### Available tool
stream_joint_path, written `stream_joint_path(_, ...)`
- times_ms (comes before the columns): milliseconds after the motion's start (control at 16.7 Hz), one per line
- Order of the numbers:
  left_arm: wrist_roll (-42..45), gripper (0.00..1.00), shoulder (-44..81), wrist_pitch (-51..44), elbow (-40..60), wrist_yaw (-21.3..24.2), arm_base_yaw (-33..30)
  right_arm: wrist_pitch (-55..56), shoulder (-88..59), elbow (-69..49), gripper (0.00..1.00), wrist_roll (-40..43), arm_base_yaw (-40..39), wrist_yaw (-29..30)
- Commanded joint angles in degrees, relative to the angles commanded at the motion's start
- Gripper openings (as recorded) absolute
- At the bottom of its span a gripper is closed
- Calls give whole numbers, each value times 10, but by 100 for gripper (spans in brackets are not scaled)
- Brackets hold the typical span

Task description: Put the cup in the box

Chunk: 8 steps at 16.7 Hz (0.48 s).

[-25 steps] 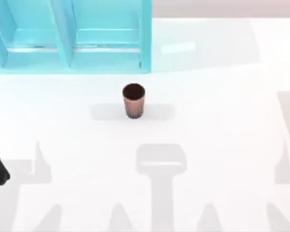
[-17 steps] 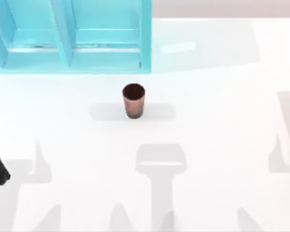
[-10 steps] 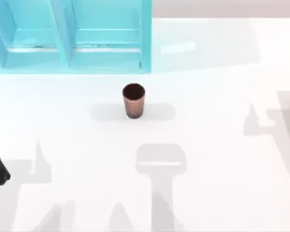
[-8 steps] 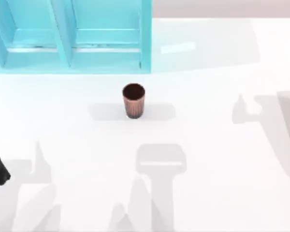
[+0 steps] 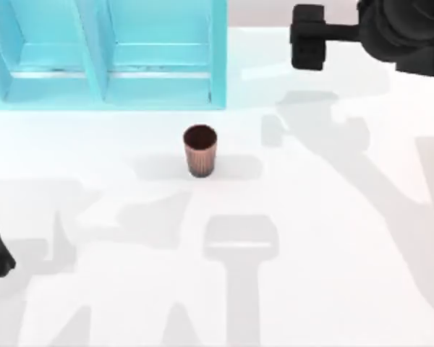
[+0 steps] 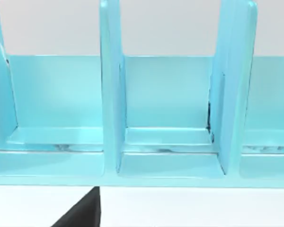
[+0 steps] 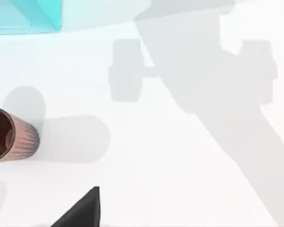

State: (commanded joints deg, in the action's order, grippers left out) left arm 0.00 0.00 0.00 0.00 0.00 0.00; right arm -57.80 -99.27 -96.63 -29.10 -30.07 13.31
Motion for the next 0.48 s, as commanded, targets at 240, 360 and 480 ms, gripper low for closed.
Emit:
stream_joint_path(240, 0, 100, 0, 0, 0, 0, 0, -130, -217, -207, 100, -47, -49, 8)
stream_joint_path(360, 0, 100, 0, 0, 0, 0, 0, -178, -301, -304, 100, -69, -69, 6)
stream_joint_path(480, 0, 100, 0, 0, 0, 0, 0, -214, -369, -393, 100, -89, -86, 2)
